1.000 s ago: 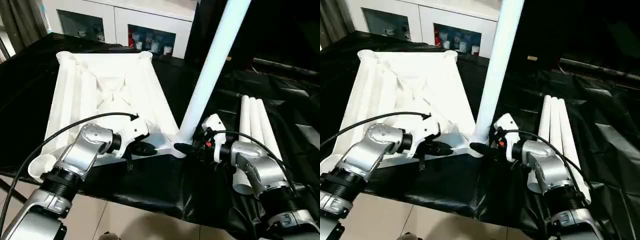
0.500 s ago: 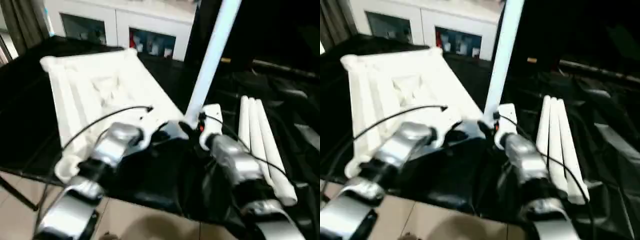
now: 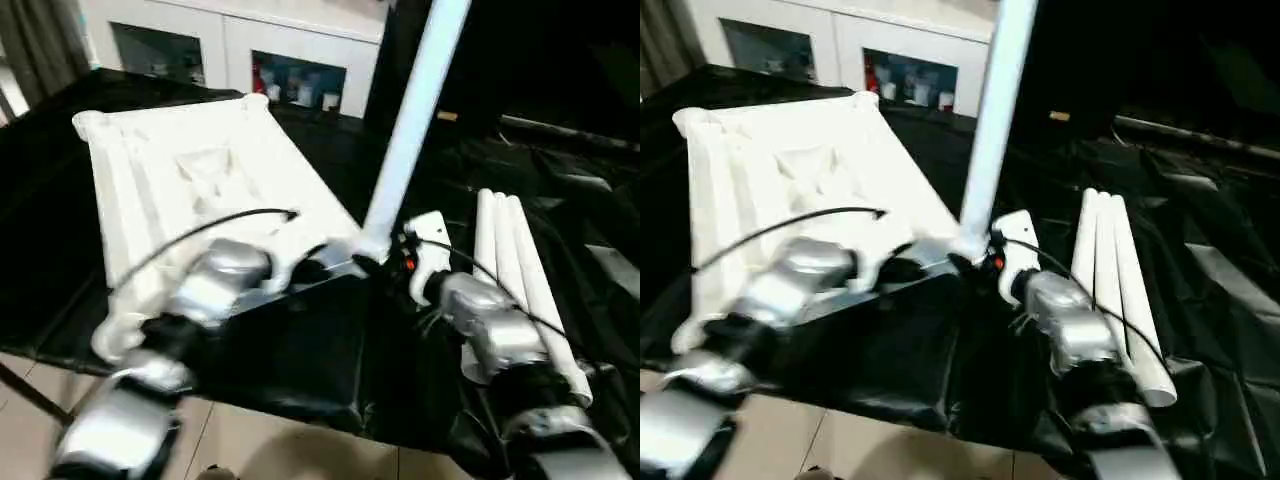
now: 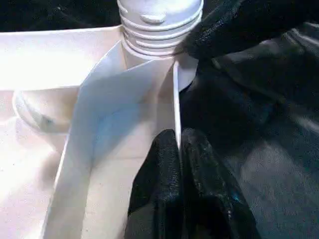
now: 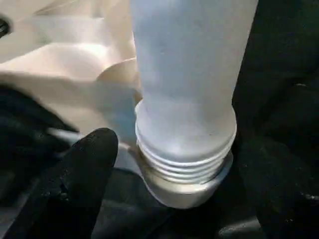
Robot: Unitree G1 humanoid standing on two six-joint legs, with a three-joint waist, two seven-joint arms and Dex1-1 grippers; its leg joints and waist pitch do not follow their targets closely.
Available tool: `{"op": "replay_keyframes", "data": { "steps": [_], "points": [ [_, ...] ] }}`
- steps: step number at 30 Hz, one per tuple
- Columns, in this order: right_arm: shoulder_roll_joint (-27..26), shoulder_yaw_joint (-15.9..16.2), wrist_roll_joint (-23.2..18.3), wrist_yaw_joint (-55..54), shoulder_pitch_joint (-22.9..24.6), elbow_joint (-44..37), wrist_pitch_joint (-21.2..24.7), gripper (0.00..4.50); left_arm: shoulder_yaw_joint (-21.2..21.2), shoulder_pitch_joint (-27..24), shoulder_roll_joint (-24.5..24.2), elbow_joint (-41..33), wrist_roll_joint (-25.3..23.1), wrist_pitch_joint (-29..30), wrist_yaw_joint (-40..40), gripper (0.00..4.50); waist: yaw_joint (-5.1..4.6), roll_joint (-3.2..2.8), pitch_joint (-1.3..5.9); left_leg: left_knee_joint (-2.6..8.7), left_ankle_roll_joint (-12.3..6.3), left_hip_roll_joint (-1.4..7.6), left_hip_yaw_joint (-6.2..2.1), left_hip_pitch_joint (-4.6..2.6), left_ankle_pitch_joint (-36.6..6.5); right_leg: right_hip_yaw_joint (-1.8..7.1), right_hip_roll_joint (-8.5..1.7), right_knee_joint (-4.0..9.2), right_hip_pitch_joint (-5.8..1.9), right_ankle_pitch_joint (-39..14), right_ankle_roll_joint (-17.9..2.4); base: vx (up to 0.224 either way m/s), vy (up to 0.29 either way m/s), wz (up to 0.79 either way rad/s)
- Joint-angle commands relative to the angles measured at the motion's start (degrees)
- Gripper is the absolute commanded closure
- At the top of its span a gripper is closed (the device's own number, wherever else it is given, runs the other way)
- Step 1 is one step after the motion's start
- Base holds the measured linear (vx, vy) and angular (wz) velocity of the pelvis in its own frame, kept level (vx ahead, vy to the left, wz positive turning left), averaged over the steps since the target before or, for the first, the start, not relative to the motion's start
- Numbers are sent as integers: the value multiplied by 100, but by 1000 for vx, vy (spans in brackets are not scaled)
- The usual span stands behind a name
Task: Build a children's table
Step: Rotate leg to tighten
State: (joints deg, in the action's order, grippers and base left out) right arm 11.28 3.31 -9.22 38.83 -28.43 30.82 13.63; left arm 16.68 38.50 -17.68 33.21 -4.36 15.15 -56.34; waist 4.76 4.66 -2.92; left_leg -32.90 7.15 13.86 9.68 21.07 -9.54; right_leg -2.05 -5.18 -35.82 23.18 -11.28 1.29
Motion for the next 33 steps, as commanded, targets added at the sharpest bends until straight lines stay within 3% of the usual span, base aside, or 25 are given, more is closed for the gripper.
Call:
{"op": "replay_keyframes", "data": {
  "steps": [1, 4, 8, 9, 11, 19, 23, 25, 27, 28, 33],
  "points": [
    [159, 99, -104, 458, 93, -248, 85, 58, 95, -192, -99, -395, 337, -116, -702, 450, 34, -67, 368, 359, -88, -97, 121, -54, -998, 113, -132, 377, -275, -357, -1272, 0, 0, 0],
    [304, 99, -150, 748, 139, -314, 119, 58, 111, -371, -369, -805, 562, 96, -1218, 450, 41, -68, 382, 352, -119, -89, 132, -71, -897, 110, -121, 339, -270, -138, -1368, 0, 0, 0],
    [355, 184, -206, 960, 179, -332, 122, 58, 94, -406, -408, -836, 580, 82, -1271, 450, 57, -72, 375, 354, -116, -96, 135, -66, -828, 105, -119, 326, -283, -23, -1389, 0, 0, 0],
    [356, 211, -199, 991, 189, -324, 116, 72, 95, -413, -415, -835, 576, 75, -1275, 450, 55, -39, 375, 352, -120, -98, 140, -62, -835, 104, -122, 331, -287, -47, -1382, 0, 0, 0],
    [347, 257, -155, 1030, 211, -275, 69, 72, 91, -444, -446, -876, 576, 88, -1301, 450, 63, -29, 369, 355, -98, -101, 141, -59, -883, 111, -137, 345, -285, -207, -1335, 0, 0, 0],
    [306, 247, -192, 1066, 224, -295, 109, 144, 18, -501, -510, -1004, 593, 212, -1315, 450, 54, -30, 377, 348, -77, -105, 136, -53, -802, 113, -137, 332, -288, -233, -1284, 0, 0, 0],
    [93, 204, -5, 415, 207, -114, 157, 167, -82, -328, -245, -622, 435, 282, -694, 450, 45, -30, 373, 344, -72, -112, 143, -51, -726, 115, -128, 326, -283, -144, -1293, 0, 0, 0],
    [-189, 71, 179, -477, 135, 189, 151, 167, -133, -109, 85, -170, 181, 331, 147, 450, 42, -24, 355, 360, 76, -118, 141, -66, -939, 124, -145, 373, -264, -624, -1195, 0, 0, 0],
    [-286, 4, 196, -735, 105, 281, 175, 172, -151, -37, 193, -34, 116, 346, 399, 450, 43, -18, 338, 365, 126, -120, 148, -83, -1125, 133, -156, 423, -230, -973, -1121, 0, 0, 0],
    [-544, -184, 209, -1427, 9, 507, 223, 173, -233, 159, 516, 294, 36, 477, 1021, 450, 58, -20, 343, 375, 171, -114, 135, -92, -1286, 135, -172, 455, -224, -1352, -1002, 0, 0, 0],
    [-1107, -385, 215, -2547, -286, 917, 201, 174, -284, 547, 1206, 816, -52, 581, 1945, 450, 66, -33, 356, 383, 260, -121, 117, -86, -1350, 128, -154, 466, -202, -1368, -844, 0, 0, 0]
  ]
}}
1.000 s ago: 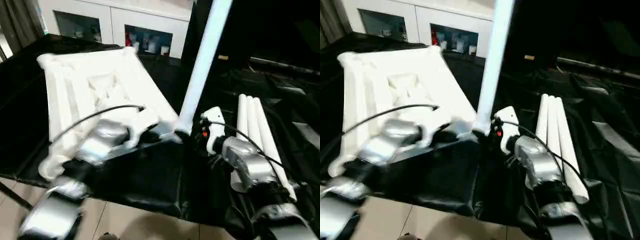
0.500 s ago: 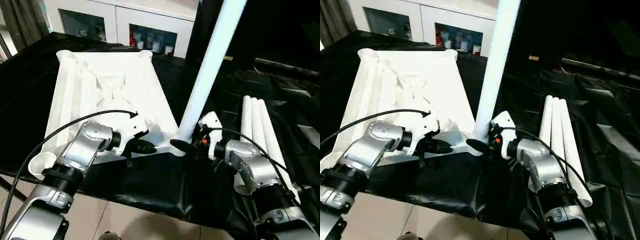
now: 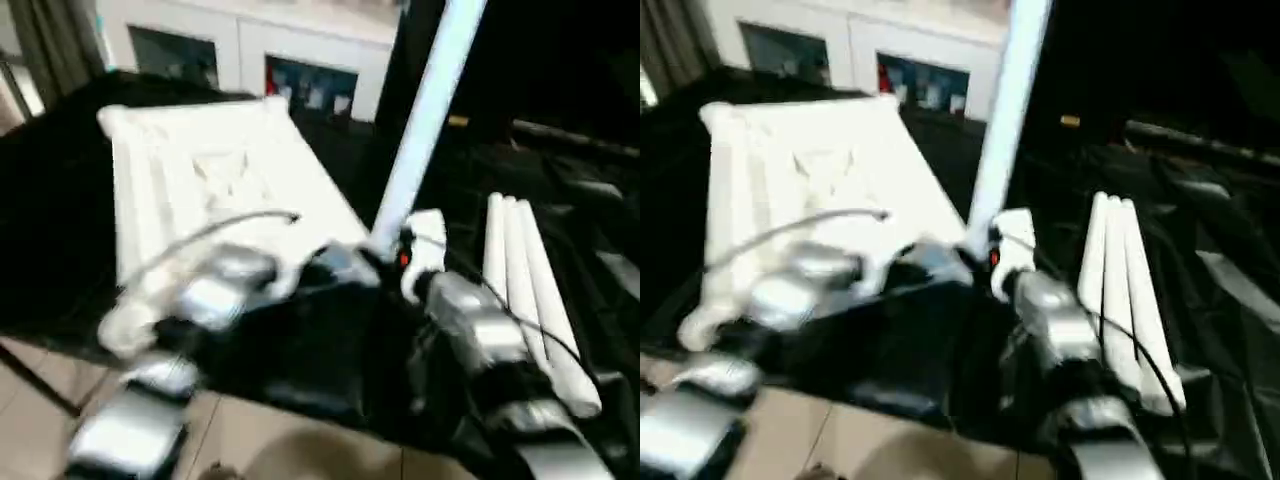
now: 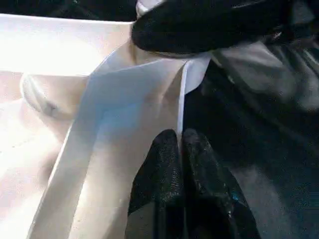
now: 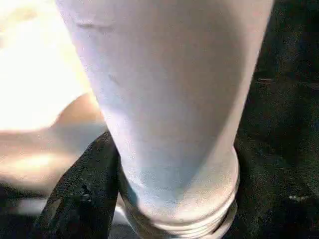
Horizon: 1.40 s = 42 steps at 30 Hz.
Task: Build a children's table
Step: Rotate leg to tighten
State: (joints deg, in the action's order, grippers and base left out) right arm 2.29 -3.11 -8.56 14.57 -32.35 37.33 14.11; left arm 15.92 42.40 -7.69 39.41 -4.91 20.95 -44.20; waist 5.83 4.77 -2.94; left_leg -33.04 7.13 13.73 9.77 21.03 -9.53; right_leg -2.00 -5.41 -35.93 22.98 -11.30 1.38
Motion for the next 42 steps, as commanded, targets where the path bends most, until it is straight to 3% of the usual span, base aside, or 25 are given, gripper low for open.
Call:
{"op": "replay_keyframes", "data": {
  "steps": [1, 4, 5, 9, 10, 13, 17, 25, 30, 32, 42],
  "points": [
    [-276, 347, 229, -141, 61, 281, 59, 174, -187, 204, 304, 266, -6, -90, 756, 450, -35, -47, 379, 382, 235, -122, 106, -53, -1191, 119, -123, 453, -218, -1052, -838, 0, 0, 0],
    [-356, 458, 317, -59, 18, 257, -85, 174, -148, 259, 423, 363, -16, -221, 717, 450, -23, -35, 387, 365, 129, -139, 112, -22, -923, 114, -108, 417, -255, -599, -872, 0, 0, 0],
    [-356, 511, 362, 67, 9, 218, -227, 119, -110, 271, 452, 404, -31, -346, 654, 450, -19, -24, 394, 350, 50, -149, 122, -17, -815, 113, -102, 410, -267, -442, -902, 0, 0, 0],
    [-121, 485, 223, 546, 39, 57, -342, 102, -59, 167, 258, 301, 10, -459, 294, 450, -21, -13, 380, 367, -26, -139, 117, -7, -936, 102, -118, 435, -279, -704, -900, 0, 0, 0],
    [-37, 516, 195, 726, 52, 10, -342, 76, -34, 125, 179, 258, 16, -527, 171, 450, -27, -22, 374, 371, -43, -132, 118, -21, -1072, 101, -115, 460, -265, -881, -874, 0, 0, 0],
    [373, 706, 148, 1488, 182, -245, -337, 76, 38, -61, -131, 65, 27, -653, -253, 450, -64, -2, 374, 375, -74, -122, 102, 0, -1077, 94, -129, 466, -277, -998, -874, 0, 0, 0],
    [784, 853, 137, 2239, 339, -511, -395, 76, 77, -320, -406, -275, 151, -769, -816, 450, -68, -1, 370, 362, -185, -107, 122, -5, -953, 99, -117, 440, -266, -717, -1034, 0, 0, 0],
    [1205, 835, 2, 3014, 471, -727, -498, 76, 233, -938, -982, -1319, 589, -618, -2007, 450, -60, -19, 367, 362, -238, -70, 138, -46, -924, 109, -124, 392, -230, -550, -1246, 0, 0, 0],
    [1229, 878, -26, 3201, 528, -725, -504, 76, 196, -1002, -1005, -1363, 542, -606, -1993, 450, -62, 10, 354, 375, -156, -84, 141, -32, -1054, 112, -128, 431, -232, -909, -1094, 0, 0, 0],
    [1236, 884, -40, 3302, 551, -747, -441, 99, 164, -1019, -1021, -1388, 523, -587, -1988, 450, -66, 27, 355, 373, -156, -85, 139, -24, -1028, 113, -126, 432, -233, -945, -1056, 0, 0, 0],
    [1158, 828, -61, 3191, 591, -740, -398, 175, 106, -1076, -1088, -1516, 529, -462, -1988, 450, -68, 3, 372, 353, -216, -95, 145, -25, -761, 112, -114, 383, -247, -519, -1144, 0, 0, 0]
  ]
}}
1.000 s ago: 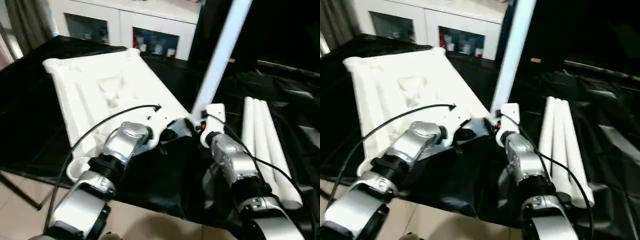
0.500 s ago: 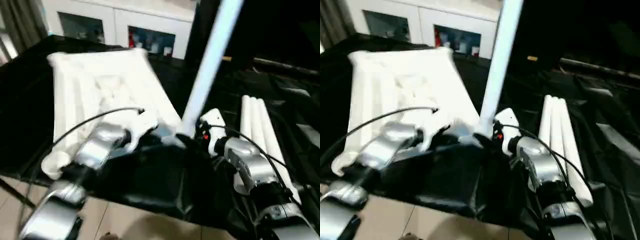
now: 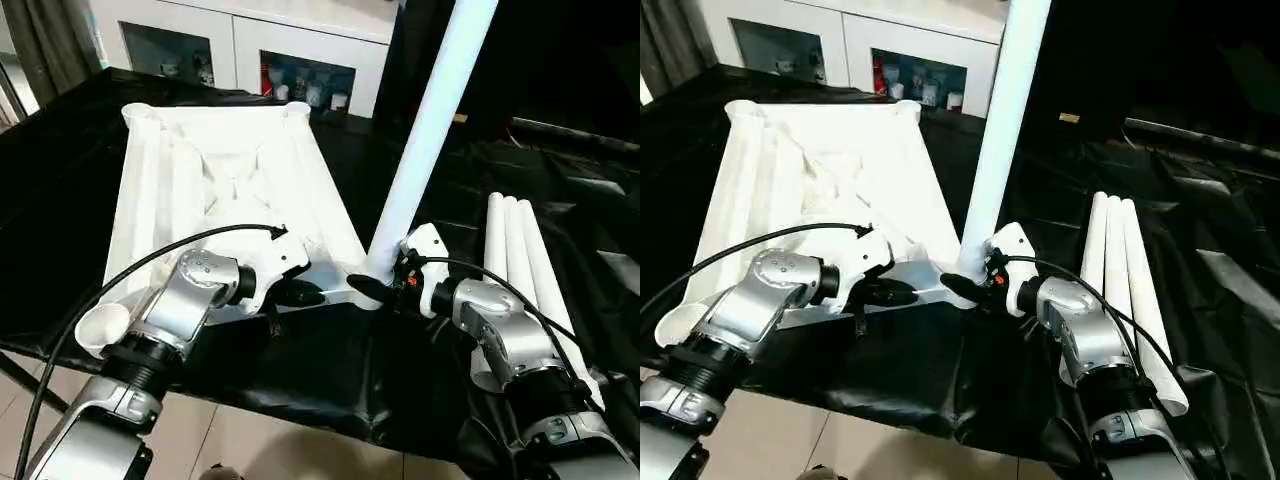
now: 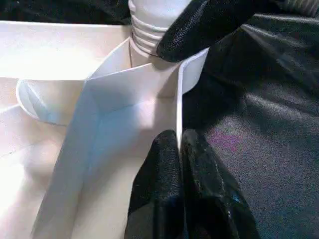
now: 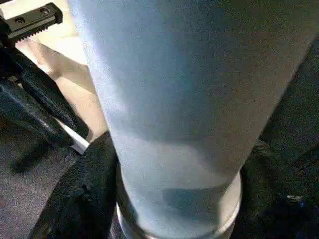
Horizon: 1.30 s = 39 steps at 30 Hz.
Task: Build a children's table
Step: Rotate leg to tighten
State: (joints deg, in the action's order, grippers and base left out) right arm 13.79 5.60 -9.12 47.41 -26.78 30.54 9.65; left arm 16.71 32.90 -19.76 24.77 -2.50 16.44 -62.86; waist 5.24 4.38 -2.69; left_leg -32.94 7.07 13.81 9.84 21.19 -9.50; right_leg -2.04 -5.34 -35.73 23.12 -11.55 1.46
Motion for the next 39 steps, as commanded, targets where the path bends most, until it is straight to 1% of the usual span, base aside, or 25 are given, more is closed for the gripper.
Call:
{"op": "replay_keyframes", "data": {
  "steps": [1, 5, 8, 9, 11, 12, 14, 16, 17, 18, 19, 20, 21, 22, 24, 25, 28, 29, 30, 31, 32, 33, 35, 37, 39],
  "points": [
    [-93, -115, 81, -440, 18, 59, 52, 175, -8, -132, 151, -24, 278, 41, -19, 450, -14, 30, 346, 350, -179, -104, 135, -40, -786, 116, -122, 368, -260, -546, -1144, 0, 0, 0],
    [-267, -271, 179, -1095, -49, 289, 126, 177, -95, -73, 268, 137, 191, 63, 328, 450, -44, 18, 328, 373, -47, -102, 132, -52, -1048, 125, -127, 416, -233, -962, -1055, 0, 0, 0],
    [-659, -710, 241, -2678, -251, 876, 321, 178, -309, 320, 712, 838, -109, 399, 1559, 450, -81, 31, 318, 385, 99, -114, 130, -69, -1210, 135, -123, 446, -200, -1297, -954, 0, 0, 0],
    [-742, -777, 228, -2916, -290, 953, 350, 178, -366, 421, 838, 986, -128, 461, 1806, 450, -68, 23, 328, 387, 170, -119, 114, -81, -1271, 126, -132, 455, -204, -1488, -881, 0, 0, 0],
    [-828, -841, 209, -3139, -335, 1028, 382, 178, -419, 523, 968, 1132, -141, 506, 2042, 450, -70, 17, 326, 378, 176, -123, 124, -86, -1313, 135, -126, 473, -184, -1485, -826, 0, 0, 0],
    [-935, -909, 179, -3384, -395, 1110, 420, 178, -474, 647, 1129, 1295, -149, 535, 2300, 450, -40, 35, 344, 365, 122, -133, 128, -66, -1217, 138, -123, 461, -204, -1306, -788, 0, 0, 0],
    [-1143, -1014, 173, -3940, -607, 1331, 394, 178, -511, 945, 1495, 1607, -141, 507, 2681, 450, -31, -6, 359, 366, 127, -139, 119, -54, -1064, 132, -111, 431, -222, -1003, -805, 0, 0, 0],
    [-1223, -1034, 195, -4140, -690, 1404, 345, 178, -522, 1060, 1631, 1725, -130, 470, 2812, 450, -24, 13, 372, 350, 117, -151, 125, -53, -958, 128, -98, 413, -231, -742, -830, 0, 0, 0],
    [-1288, -1020, 261, -4310, -767, 1469, 273, 178, -516, 1167, 1745, 1851, -138, 397, 2888, 450, -24, -5, 383, 342, 97, -158, 124, -40, -846, 126, -97, 394, -247, -520, -855, 0, 0, 0],
    [-1314, -953, 310, -4235, -776, 1420, 179, 178, -460, 1222, 1791, 1925, -176, 266, 2860, 450, -16, -47, 381, 342, 85, -159, 122, -42, -832, 125, -99, 392, -246, -437, -875, 0, 0, 0],
    [-1314, -953, 310, -4235, -776, 1420, 179, 143, -460, 1222, 1791, 1925, -176, 266, 2860, 450, -19, -22, 384, 336, 67, -160, 126, -44, -807, 123, -89, 391, -258, -345, -882, 0, 0, 0],
    [-1328, -903, 340, -4166, -772, 1376, 121, 143, -415, 1247, 1808, 1962, -205, 178, 2825, 450, -8, -8, 388, 333, 11, -166, 124, -30, -747, 119, -86, 373, -285, -184, -906, 0, 0, 0],
    [-1305, -892, 299, -4008, -718, 1251, 51, 108, -347, 1242, 1786, 1991, -235, 40, 2734, 450, 2, -19, 395, 326, -36, -163, 126, -39, -693, 119, -90, 364, -289, -45, -940, 0, 0, 0],
    [-1297, -890, 294, -3990, -707, 1228, 41, 106, -336, 1238, 1779, 1993, -240, 15, 2719, 450, 3, -18, 386, 326, -87, -168, 128, -27, -694, 116, -86, 370, -299, 4, -966, 0, 0, 0],
    [-1187, -827, 380, -3965, -608, 1016, -53, 87, -299, 1224, 1740, 2008, -251, -173, 2657, 450, -12, -30, 383, 338, -77, -164, 117, -24, -756, 108, -89, 379, -312, -95, -954, 0, 0, 0],
    [-1161, -810, 410, -3980, -590, 970, -78, 74, -300, 1230, 1738, 2024, -249, -207, 2649, 450, -20, -10, 377, 340, -77, -159, 116, -27, -810, 109, -98, 396, -311, -208, -941, 0, 0, 0],
    [-1026, -859, 365, -3931, -423, 497, -30, 74, -288, 1298, 1715, 2130, -304, -620, 2718, 450, -17, 11, 355, 350, -87, -149, 126, -46, -1027, 119, -104, 445, -281, -615, -906, 0, 0, 0],
    [-967, -876, 345, -3897, -348, 301, 7, 74, -307, 1344, 1717, 2191, -321, -798, 2799, 450, -9, 12, 350, 353, -100, -158, 121, -37, -1031, 121, -100, 461, -289, -664, -868, 0, 0, 0],
    [-794, -909, 286, -3766, -111, -266, 157, 74, -433, 1475, 1752, 2298, -272, -1186, 2961, 450, 8, 31, 349, 355, -119, -155, 116, -40, -1007, 122, -95, 463, -296, -673, -807, 0, 0, 0],
    [-744, -913, 278, -3730, -45, -416, 205, 74, -485, 1516, 1769, 2324, -235, -1273, 2991, 450, 16, 35, 366, 346, -144, -146, 109, -36, -901, 125, -104, 433, -306, -534, -785, 0, 0, 0],
    [-737, -912, 274, -3718, -34, -438, 212, 68, -496, 1519, 1771, 2315, -226, -1274, 2992, 422, 14, 38, 364, 345, -154, -155, 111, -25, -816, 117, -94, 430, -309, -446, -790, 0, 0, 0],
    [-676, -902, 243, -3621, 56, -616, 270, 68, -580, 1545, 1786, 2241, -150, -1277, 3003, 422, 12, 48, 363, 343, -161, -150, 112, -25, -808, 115, -99, 423, -308, -425, -803, 0, 0, 0],
    [-625, -888, 222, -3517, 130, -757, 318, 65, -679, 1573, 1803, 2184, -70, -1249, 3026, 405, 4, 44, 370, 332, -184, -155, 111, -13, -732, 112, -104, 401, -312, -316, -887, 0, 0, 0],
    [-625, -888, 222, -3517, 130, -757, 318, 65, -679, 1573, 1803, 2184, -70, -1249, 3026, 385, 13, 27, 397, 315, -215, -140, 111, -15, -574, 115, -114, 357, -317, 36, -1045, 0, 0, 0],
    [-432, -673, 234, -3146, 368, -1165, 504, 65, -834, 1556, 1676, 1768, 86, -1062, 2883, 372, 19, 17, 393, 298, -265, -129, 103, -29, -375, 103, -83, 306, -338, 596, -1188, 0, 0, 0]
  ]
}}
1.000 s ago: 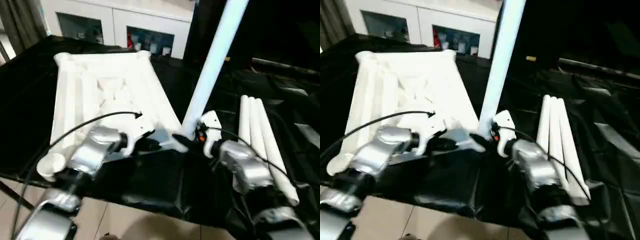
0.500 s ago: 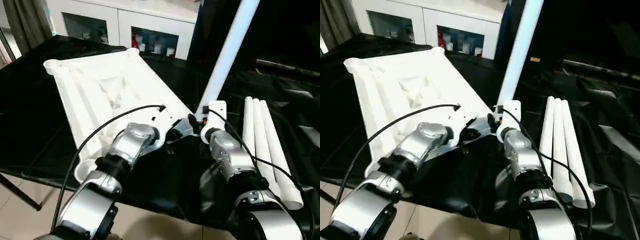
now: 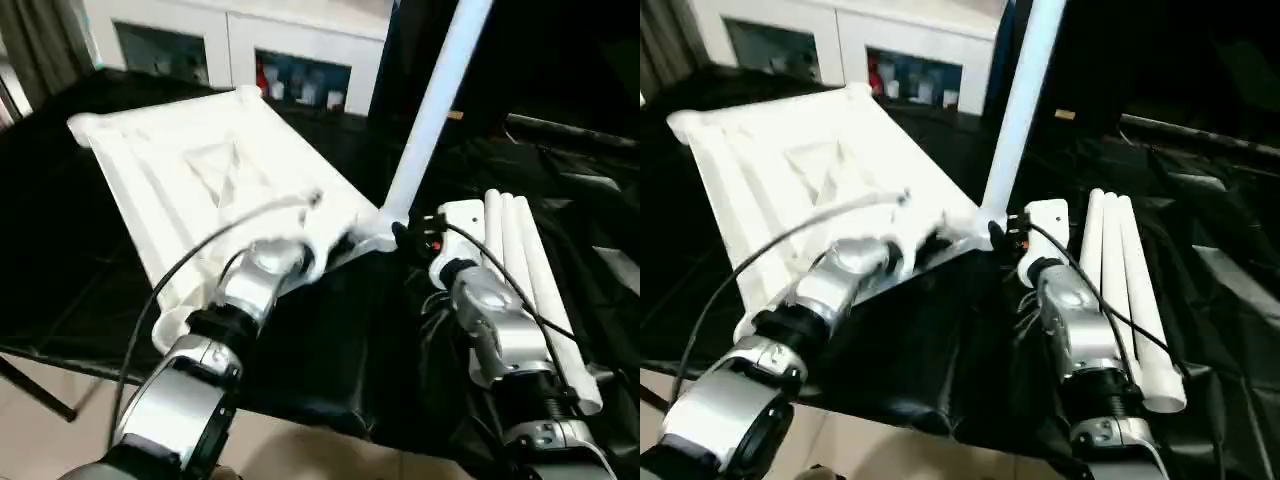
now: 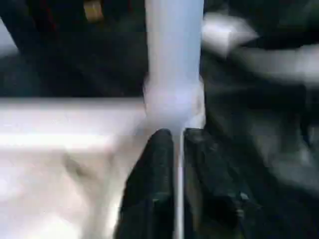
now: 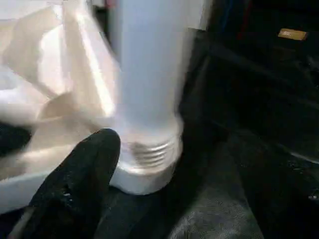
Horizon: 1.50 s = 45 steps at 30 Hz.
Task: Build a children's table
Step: Rotate leg to tighten, then rotate table base
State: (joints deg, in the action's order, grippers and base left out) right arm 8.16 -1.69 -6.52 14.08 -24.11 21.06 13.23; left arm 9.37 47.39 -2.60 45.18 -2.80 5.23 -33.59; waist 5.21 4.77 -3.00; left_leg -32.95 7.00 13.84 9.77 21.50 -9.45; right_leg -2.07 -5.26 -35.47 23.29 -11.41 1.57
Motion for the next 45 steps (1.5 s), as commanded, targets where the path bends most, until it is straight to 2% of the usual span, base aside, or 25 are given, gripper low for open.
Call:
{"op": "replay_keyframes", "data": {
  "steps": [1, 2, 3, 4, 5, 7, 8, 10, 11, 12, 13, 14, 15, 16, 17, 18, 20, 21, 27, 29, 31, 33, 35, 39, 45],
  "points": [
    [220, 241, -8, 424, 238, -440, 219, 65, -199, 59, -258, -649, 91, 269, 35, 360, -1, -156, 432, 304, -251, -122, 96, -77, -316, 99, -81, 271, -356, 924, -1262, 0, 0, 0],
    [309, 415, -26, 664, 391, -698, 324, 65, -314, -15, -550, -1062, 50, 551, 101, 360, -11, -95, 432, 286, -277, -143, 98, -55, -267, 94, -61, 253, -377, 1078, -1275, 0, 0, 0],
    [309, 415, -26, 664, 391, -698, 324, 65, -314, -15, -550, -1062, 50, 551, 101, 336, -11, -127, 439, 286, -279, -143, 99, -69, -280, 90, -53, 235, -390, 1162, -1305, 0, 0, 0],
    [396, 562, -102, 912, 562, -961, 482, 65, -562, -169, -1069, -1708, -76, 1080, 227, 328, -38, -124, 419, 299, -329, -142, 93, -66, -366, 90, -74, 249, -391, 1060, -1323, 0, 0, 0],
    [411, 585, -127, 959, 598, -1021, 528, 65, -619, -206, -1186, -1844, -103, 1193, 241, 322, -68, -134, 415, 308, -312, -135, 104, -69, -452, 90, -68, 258, -386, 924, -1318, 0, 0, 0],
    [422, 615, -151, 1007, 660, -1077, 608, 65, -756, -385, -1578, -2265, -158, 1542, 88, 302, -106, -124, 390, 327, -189, -127, 115, -101, -673, 102, -66, 298, -349, 328, -1325, 0, 0, 0],
    [421, 619, -131, 1003, 672, -1079, 624, 65, -770, -454, -1705, -2393, -178, 1640, 7, 291, -120, -155, 372, 344, -119, -110, 119, -114, -760, 106, -63, 313, -309, 129, -1300, 0, 0, 0],
    [420, 621, -117, 1001, 679, -1083, 636, 65, -773, -492, -1770, -2461, -187, 1689, -39, 283, -99, -184, 370, 341, -24, -106, 132, -157, -834, 109, -55, 325, -269, 43, -1288, 0, 0, 0],
    [414, 747, -12, 1087, 632, -926, 648, 65, -928, -874, -2568, -3219, -396, 2364, -413, 272, -82, -150, 374, 362, 9, -83, 115, -144, -832, 101, -75, 292, -288, 44, -1263, 0, 0, 0],
    [407, 811, 36, 1113, 599, -841, 647, 65, -992, -1046, -2992, -3493, -621, 2647, -495, 261, -71, -178, 366, 374, 41, -91, 102, -115, -824, 91, -79, 278, -295, -9, -1238, 0, 0, 0],
    [407, 811, 36, 1113, 599, -841, 647, 65, -992, -1046, -2992, -3493, -621, 2647, -495, 261, -101, -149, 364, 372, 59, -98, 119, -107, -853, 93, -61, 290, -290, -66, -1193, 0, 0, 0],
    [407, 864, 74, 1122, 577, -794, 692, 65, -977, -1206, -3403, -3705, -878, 2868, -486, 261, -126, -199, 362, 366, 134, -115, 118, -147, -910, 106, -51, 307, -261, -130, -1153, 0, 0, 0],
    [407, 864, 74, 1122, 577, -794, 692, 65, -977, -1206, -3403, -3705, -878, 2868, -486, 240, -124, -206, 364, 368, 151, -107, 103, -145, -889, 99, -58, 298, -269, -83, -1154, 0, 0, 0],
    [387, 917, 116, 1111, 552, -743, 697, 65, -907, -1413, -3867, -3824, -1226, 3045, -525, 240, -124, -163, 360, 370, 149, -108, 101, -131, -857, 93, -58, 288, -276, -81, -1140, 0, 0, 0],
    [384, 921, 119, 1110, 548, -737, 700, 65, -908, -1435, -3902, -3842, -1247, 3081, -531, 230, -149, -164, 343, 381, 143, -121, 109, -115, -861, 100, -42, 297, -272, -114, -1122, 0, 0, 0],
    [345, 974, 151, 1090, 504, -677, 740, 65, -913, -1695, -4311, -4058, -1463, 3511, -605, 224, -129, -181, 346, 370, 163, -109, 118, -166, -901, 104, -55, 300, -237, -162, -1130, 0, 0, 0],
    [309, 1015, 177, 1073, 466, -615, 749, 65, -868, -1976, -4668, -4294, -1583, 3875, -774, 224, -150, -186, 329, 390, 200, -114, 114, -145, -953, 100, -44, 303, -235, -259, -1117, 0, 0, 0],
    [267, 1047, 223, 1036, 410, -488, 721, 65, -797, -2248, -4914, -4436, -1684, 4016, -924, 224, -163, -134, 332, 392, 193, -110, 107, -127, -954, 99, -60, 295, -241, -293, -1126, 0, 0, 0],
    [153, 1142, 310, 984, 248, -208, 658, 65, -458, -2833, -5114, -4637, -1586, 4365, -1105, 224, -109, -156, 332, 405, 267, -117, 108, -157, -1186, 113, -62, 306, -198, -451, -1112, 0, 0, 0],
    [76, 1178, 329, 976, 161, -60, 613, 65, -501, -2903, -4690, -4645, -1386, 4327, -969, 224, -106, -122, 330, 412, 280, -118, 108, -144, -1247, 114, -65, 319, -203, -529, -1095, 0, 0, 0],
    [-26, 1203, 360, 923, 43, 169, 529, 65, -486, -2871, -4120, -4588, -1149, 4288, -855, 224, -60, -137, 335, 399, 318, -122, 119, -165, -1377, 123, -70, 327, -173, -589, -1132, 0, 0, 0],
    [-58, 1202, 378, 913, 9, 233, 503, 65, -452, -2882, -4045, -4598, -1121, 4311, -873, 224, -47, -149, 353, 402, 326, -132, 104, -131, -1380, 125, -84, 322, -198, -627, -1081, 0, 0, 0],
    [-139, 1174, 378, 888, -78, 380, 423, 65, -309, -2955, -3972, -4674, -1080, 4339, -974, 224, -62, -112, 339, 404, 321, -142, 99, -110, -1444, 124, -69, 333, -208, -744, -1001, 0, 0, 0],
    [-314, 1044, 275, 823, -308, 724, 396, 65, -64, -3050, -3805, -5019, -812, 4538, -1273, 224, -75, -155, 352, 395, 328, -127, 93, -150, -1551, 124, -58, 336, -172, -837, -1006, 0, 0, 0],
    [-449, 970, 195, 772, -502, 915, 354, 65, 234, -2964, -3338, -5093, -601, 4494, -1340, 224, -66, -142, 358, 389, 344, -133, 99, -135, -1405, 116, -44, 310, -196, -605, -1018, 0, 0, 0]
  ]
}}
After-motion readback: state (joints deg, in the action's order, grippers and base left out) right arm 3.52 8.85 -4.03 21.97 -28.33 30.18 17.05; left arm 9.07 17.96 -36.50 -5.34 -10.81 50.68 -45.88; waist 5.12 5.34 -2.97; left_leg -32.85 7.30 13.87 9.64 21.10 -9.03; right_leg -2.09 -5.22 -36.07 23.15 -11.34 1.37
